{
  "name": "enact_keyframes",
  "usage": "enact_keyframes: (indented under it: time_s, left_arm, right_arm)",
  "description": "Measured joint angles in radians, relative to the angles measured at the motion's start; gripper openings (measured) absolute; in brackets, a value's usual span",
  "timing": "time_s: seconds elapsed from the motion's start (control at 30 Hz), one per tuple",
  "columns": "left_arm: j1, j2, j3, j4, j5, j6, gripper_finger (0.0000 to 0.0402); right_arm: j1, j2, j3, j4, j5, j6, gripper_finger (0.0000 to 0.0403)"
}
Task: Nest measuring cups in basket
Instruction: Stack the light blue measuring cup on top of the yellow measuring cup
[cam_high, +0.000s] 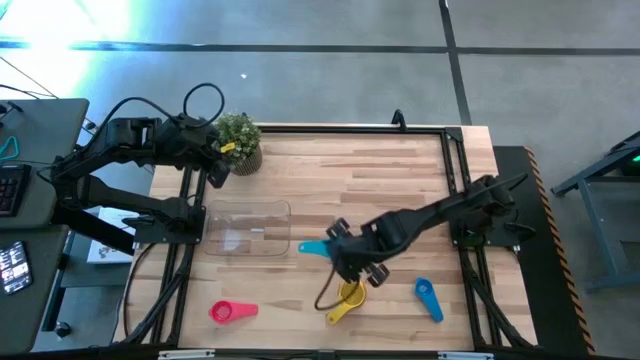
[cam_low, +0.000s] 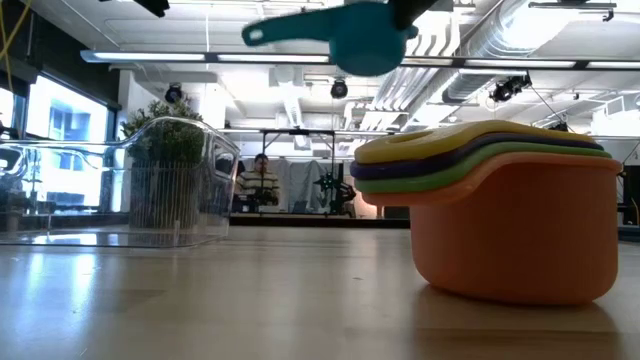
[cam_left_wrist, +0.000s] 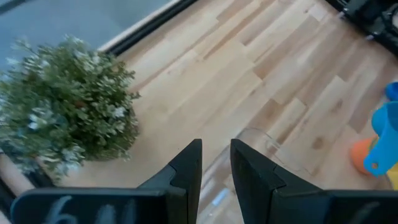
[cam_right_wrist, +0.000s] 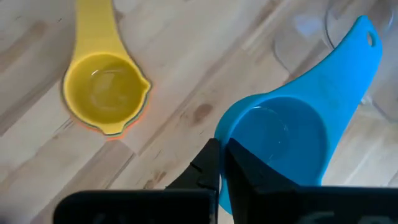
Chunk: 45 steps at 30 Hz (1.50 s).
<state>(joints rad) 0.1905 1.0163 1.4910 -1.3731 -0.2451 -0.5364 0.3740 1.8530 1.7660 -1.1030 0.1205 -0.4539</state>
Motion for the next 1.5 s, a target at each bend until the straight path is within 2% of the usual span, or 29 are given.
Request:
enact_keyframes:
  time_s: [0.17, 0.47, 0.6, 1.1, 1.5]
  left_arm:
    - [0.0, 0.0, 0.0, 0.0, 0.045, -0.08, 0.0076]
    - [-0.001, 0.0, 0.0, 0.001, 0.046, -0.331, 0.0076]
    - [-0.002, 0.004, 0.0, 0.002, 0.045, -0.393, 0.0076]
    - [-0.002, 0.066, 0.0, 0.004, 0.09, -0.441, 0.0076]
    - [-0.003, 0.096, 0.0, 0.003, 0.09, -0.438, 0.0076]
  right_arm:
    - [0.054, 0.0, 0.0, -0.011, 0.027, -0.101, 0.0]
    - [0.152, 0.0, 0.0, -0.022, 0.025, -0.278, 0.0]
    - [0.193, -0.001, -0.02, 0.018, 0.026, -0.313, 0.0]
    - [0.271, 0.0, -0.248, 0.199, 0.026, -0.375, 0.0]
    - [0.259, 0.0, -0.323, 0.282, -0.023, -0.407, 0.0]
